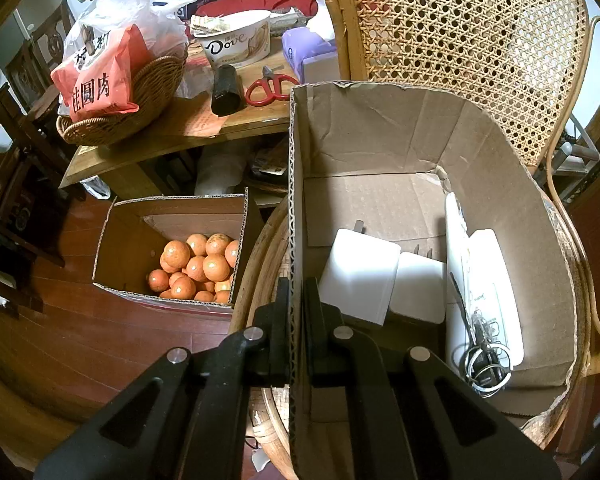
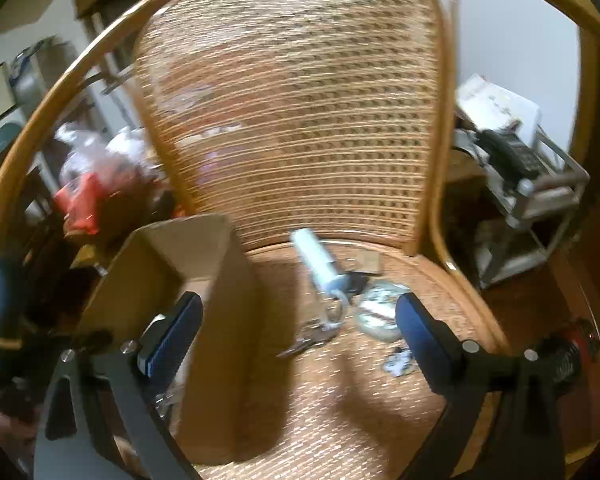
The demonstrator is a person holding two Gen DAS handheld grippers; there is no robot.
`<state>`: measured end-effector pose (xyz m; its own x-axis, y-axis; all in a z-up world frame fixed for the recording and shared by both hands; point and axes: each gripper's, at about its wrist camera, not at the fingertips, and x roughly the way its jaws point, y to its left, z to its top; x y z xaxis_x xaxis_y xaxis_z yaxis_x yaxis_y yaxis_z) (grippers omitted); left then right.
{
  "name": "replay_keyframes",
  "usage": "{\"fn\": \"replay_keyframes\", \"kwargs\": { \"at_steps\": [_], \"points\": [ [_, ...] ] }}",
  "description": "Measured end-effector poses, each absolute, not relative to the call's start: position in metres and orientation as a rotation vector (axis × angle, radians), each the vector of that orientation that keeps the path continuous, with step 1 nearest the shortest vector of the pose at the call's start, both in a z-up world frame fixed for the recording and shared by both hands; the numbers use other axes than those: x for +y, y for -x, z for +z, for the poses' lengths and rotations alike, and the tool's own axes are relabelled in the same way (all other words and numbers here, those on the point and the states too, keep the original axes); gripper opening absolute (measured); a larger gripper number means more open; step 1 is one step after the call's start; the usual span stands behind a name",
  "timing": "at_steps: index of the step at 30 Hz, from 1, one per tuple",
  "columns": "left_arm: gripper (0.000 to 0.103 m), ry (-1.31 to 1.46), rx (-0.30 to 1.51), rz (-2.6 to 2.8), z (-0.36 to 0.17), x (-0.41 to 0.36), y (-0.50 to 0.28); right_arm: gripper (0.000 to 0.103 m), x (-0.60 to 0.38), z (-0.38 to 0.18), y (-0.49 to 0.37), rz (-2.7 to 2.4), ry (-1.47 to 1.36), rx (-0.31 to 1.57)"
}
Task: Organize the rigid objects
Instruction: 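Move the right tool back to the cartoon keychain pouch on the seat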
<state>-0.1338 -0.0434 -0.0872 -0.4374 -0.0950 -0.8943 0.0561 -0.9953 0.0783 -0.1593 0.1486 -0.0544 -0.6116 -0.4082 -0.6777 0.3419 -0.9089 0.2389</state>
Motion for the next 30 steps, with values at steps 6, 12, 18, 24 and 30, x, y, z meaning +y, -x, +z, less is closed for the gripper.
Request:
{"fn": "replay_keyframes", "kwargs": {
  "at_steps": [6,12,18,24,30],
  "points": [
    [0.004,-1.619,-0.052,-2.586,-0.087,-0.045,0.135,0.102,0.163,-0.068,0.182,-2.553,-1.149,-0.128],
    [0.004,-1.618,-0.060,-2.585,-0.087,-0.044,0.135,0.102,0.164,-0.096,0.202,-2.616,-1.236,-0.029],
    [0.004,-1.618,-0.066,-2.586,-0.088,-0.044,0.135,0.102,0.176,-0.127,0.223,-2.680,-1.345,-0.025],
    [0.005,-1.618,-0.071,-2.586,-0.088,-0.044,0.135,0.102,0.187,-0.143,0.240,-2.622,-1.433,-0.169],
    [0.005,-1.616,-0.073,-2.583,-0.088,-0.043,0.135,0.102,0.180,-0.151,0.245,-2.593,-1.445,-0.143]
  ]
}}
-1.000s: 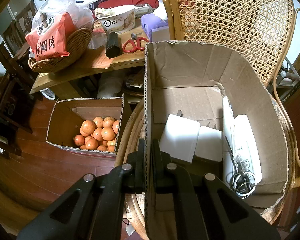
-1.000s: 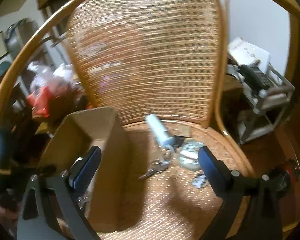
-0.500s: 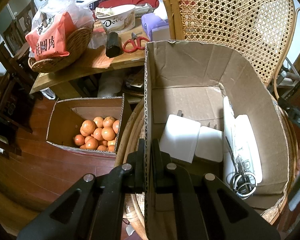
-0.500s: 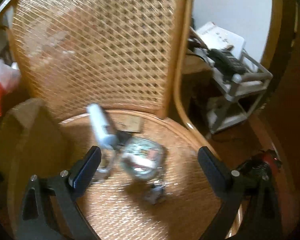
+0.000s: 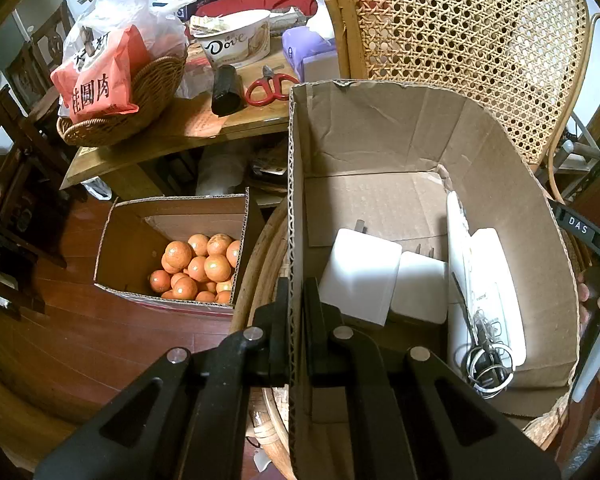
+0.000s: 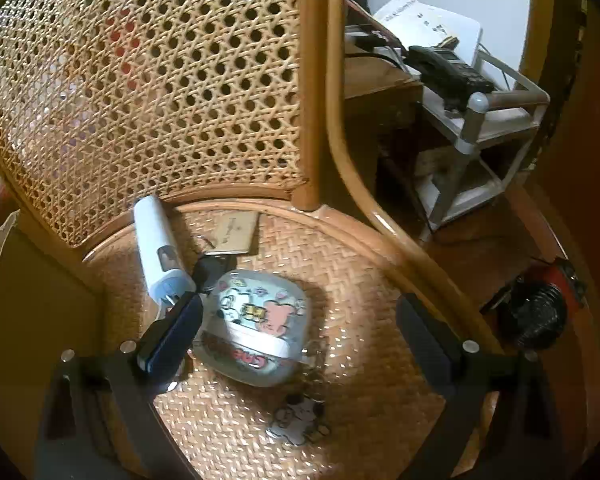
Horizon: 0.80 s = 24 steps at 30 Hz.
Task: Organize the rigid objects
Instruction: 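Move the right tool back to the cartoon keychain pouch on the seat, then close the right tool on the cartoon keychain pouch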
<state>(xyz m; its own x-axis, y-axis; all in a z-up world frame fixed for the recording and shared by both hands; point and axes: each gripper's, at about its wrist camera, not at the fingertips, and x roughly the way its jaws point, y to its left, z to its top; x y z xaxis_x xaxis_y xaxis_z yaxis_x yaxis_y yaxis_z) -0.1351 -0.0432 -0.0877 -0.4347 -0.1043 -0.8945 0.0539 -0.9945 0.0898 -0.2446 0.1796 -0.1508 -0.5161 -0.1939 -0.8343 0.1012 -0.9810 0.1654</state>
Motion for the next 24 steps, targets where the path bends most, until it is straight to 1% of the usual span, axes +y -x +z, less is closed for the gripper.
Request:
{"fn": "replay_keyframes", "kwargs": {
  "at_steps": [6,11,12,13,14,18,22,24],
  "points": [
    [0.005,-1.617,-0.069,-2.584,-0.087,-0.043,0.135,0.102,0.178,-0.155,0.246,-2.591,-1.449,-0.146],
    [0.005,-1.616,-0.071,-2.584,-0.088,-0.043,0.135,0.102,0.173,-0.156,0.246,-2.557,-1.444,-0.089],
    [0.005,-1.616,-0.073,-2.584,-0.088,-0.043,0.135,0.097,0.173,-0.156,0.245,-2.546,-1.436,-0.085],
    [0.005,-1.616,-0.072,-2.583,-0.088,-0.043,0.135,0.090,0.173,-0.156,0.244,-2.545,-1.428,-0.081],
    [0.005,-1.616,-0.071,-2.584,-0.087,-0.044,0.135,0.087,0.172,-0.156,0.244,-2.549,-1.423,-0.073],
    [0.005,-1.617,-0.073,-2.585,-0.088,-0.043,0.135,0.064,0.170,-0.153,0.244,-2.495,-1.411,-0.080],
    [0.005,-1.616,-0.074,-2.583,-0.088,-0.043,0.135,0.064,0.164,-0.154,0.241,-2.494,-1.436,-0.008],
    [0.005,-1.617,-0.074,-2.582,-0.088,-0.043,0.135,0.064,0.160,-0.155,0.239,-2.497,-1.446,0.060]
  ]
}}
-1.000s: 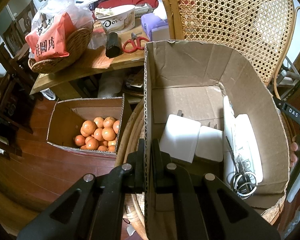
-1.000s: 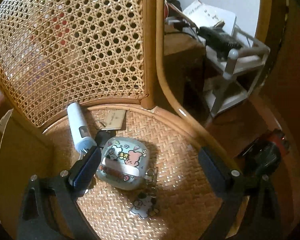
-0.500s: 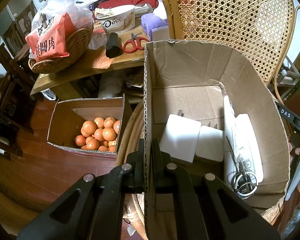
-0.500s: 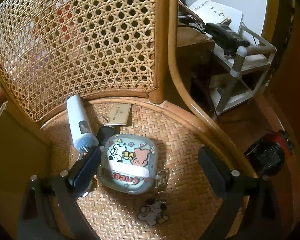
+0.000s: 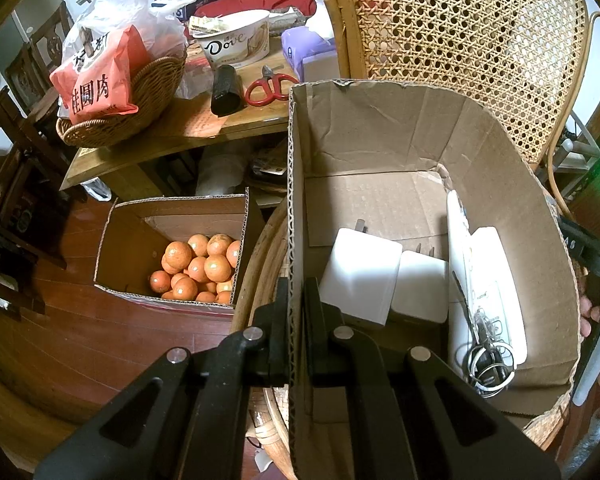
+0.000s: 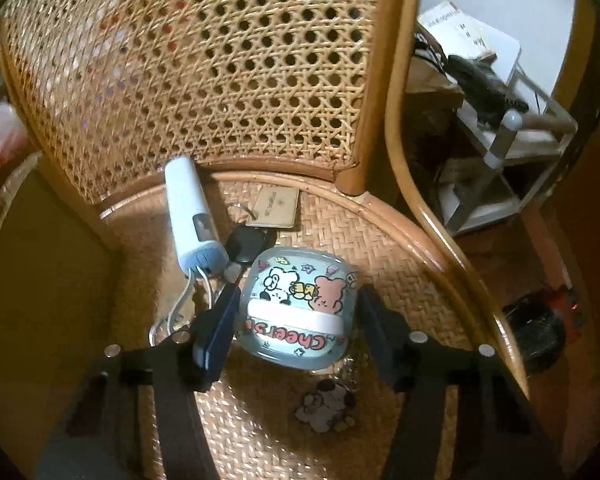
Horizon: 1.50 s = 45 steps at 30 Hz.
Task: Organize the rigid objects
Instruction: 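Close the right tool on the cartoon keychain pouch, then lift the pouch and carry it over the cardboard box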
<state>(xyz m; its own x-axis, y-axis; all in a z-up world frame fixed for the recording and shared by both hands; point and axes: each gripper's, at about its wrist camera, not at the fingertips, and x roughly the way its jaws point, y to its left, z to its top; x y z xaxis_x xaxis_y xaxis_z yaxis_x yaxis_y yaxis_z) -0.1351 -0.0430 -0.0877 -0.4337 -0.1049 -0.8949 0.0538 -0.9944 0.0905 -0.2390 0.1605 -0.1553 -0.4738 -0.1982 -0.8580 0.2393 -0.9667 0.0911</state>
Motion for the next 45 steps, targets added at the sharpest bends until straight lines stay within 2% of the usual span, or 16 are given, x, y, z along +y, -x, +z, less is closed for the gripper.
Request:
{"fn": "replay_keyframes", "kwargs": {
  "at_steps": [5,17,19,36,45],
  "points": [
    [0.005,-1.617,-0.070,-2.584,-0.088,-0.043,0.135,0.063,0.161,-0.153,0.235,-2.515,-1.439,0.125],
    [0.005,-1.623,-0.076,-2.582,-0.089,-0.042,0.136,0.062,0.187,-0.130,0.229,-2.576,-1.372,-0.075],
    [0.005,-1.623,-0.076,-2.581,-0.089,-0.042,0.135,0.058,0.190,-0.124,0.228,-2.578,-1.345,-0.103],
    [0.005,-1.623,-0.063,-2.581,-0.089,-0.042,0.135,0.058,0.202,-0.064,0.210,-2.552,-1.107,-0.376],
    [0.005,-1.617,-0.072,-2.579,-0.087,-0.041,0.135,0.058,0.181,-0.020,0.173,-2.480,-0.912,-0.340]
  ]
}}
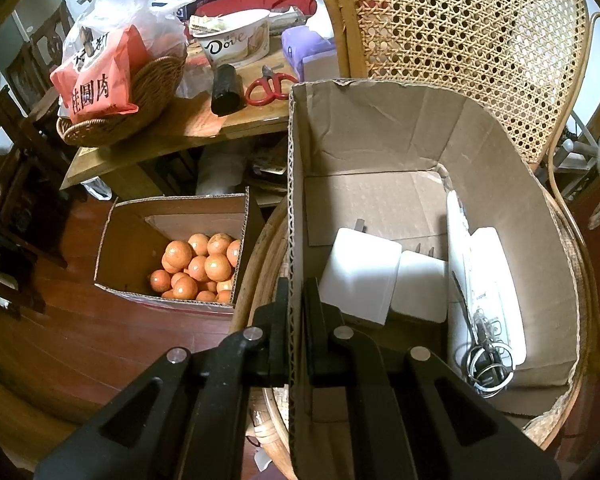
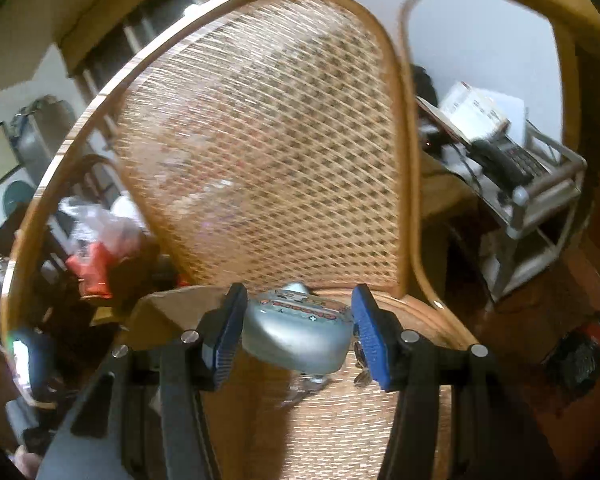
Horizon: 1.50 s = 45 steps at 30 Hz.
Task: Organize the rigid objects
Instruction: 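Lift the pouch and carry it over the cardboard box, then lower the pouch into the box and open the right tool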
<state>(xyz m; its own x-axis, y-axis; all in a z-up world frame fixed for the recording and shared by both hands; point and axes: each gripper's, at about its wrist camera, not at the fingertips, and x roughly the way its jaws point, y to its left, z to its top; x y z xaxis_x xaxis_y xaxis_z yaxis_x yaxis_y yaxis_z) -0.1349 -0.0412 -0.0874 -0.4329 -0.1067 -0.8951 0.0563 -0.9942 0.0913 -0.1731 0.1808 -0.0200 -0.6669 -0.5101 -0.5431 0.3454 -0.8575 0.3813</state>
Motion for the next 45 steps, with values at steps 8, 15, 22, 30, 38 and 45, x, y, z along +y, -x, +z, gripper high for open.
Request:
{"fn": "replay_keyframes", "kwargs": {
  "at_steps": [8,15,22,30,38,45],
  "points": [
    [0.005,-1.615,-0.077,-2.576,-0.087,-0.040,0.135,0.058,0.155,0.013,0.133,-2.316,-0.774,-0.361],
    [0.005,-1.615,-0.076,-2.576,-0.087,-0.040,0.135,0.057,0.125,0.014,0.111,-2.149,-0.781,-0.359],
    [0.005,-1.615,-0.080,-2.577,-0.087,-0.040,0.135,0.057,0.101,0.002,0.102,-2.069,-0.830,-0.332],
    [0.005,-1.615,-0.082,-2.577,-0.087,-0.040,0.135,0.057,0.077,-0.030,0.112,-2.097,-0.957,-0.237],
    [0.005,-1.619,-0.078,-2.575,-0.087,-0.040,0.135,0.058,0.073,-0.052,0.122,-2.126,-1.033,-0.198],
    [0.005,-1.620,-0.082,-2.575,-0.087,-0.041,0.135,0.058,0.076,-0.046,0.121,-2.151,-0.990,-0.195]
  ]
}}
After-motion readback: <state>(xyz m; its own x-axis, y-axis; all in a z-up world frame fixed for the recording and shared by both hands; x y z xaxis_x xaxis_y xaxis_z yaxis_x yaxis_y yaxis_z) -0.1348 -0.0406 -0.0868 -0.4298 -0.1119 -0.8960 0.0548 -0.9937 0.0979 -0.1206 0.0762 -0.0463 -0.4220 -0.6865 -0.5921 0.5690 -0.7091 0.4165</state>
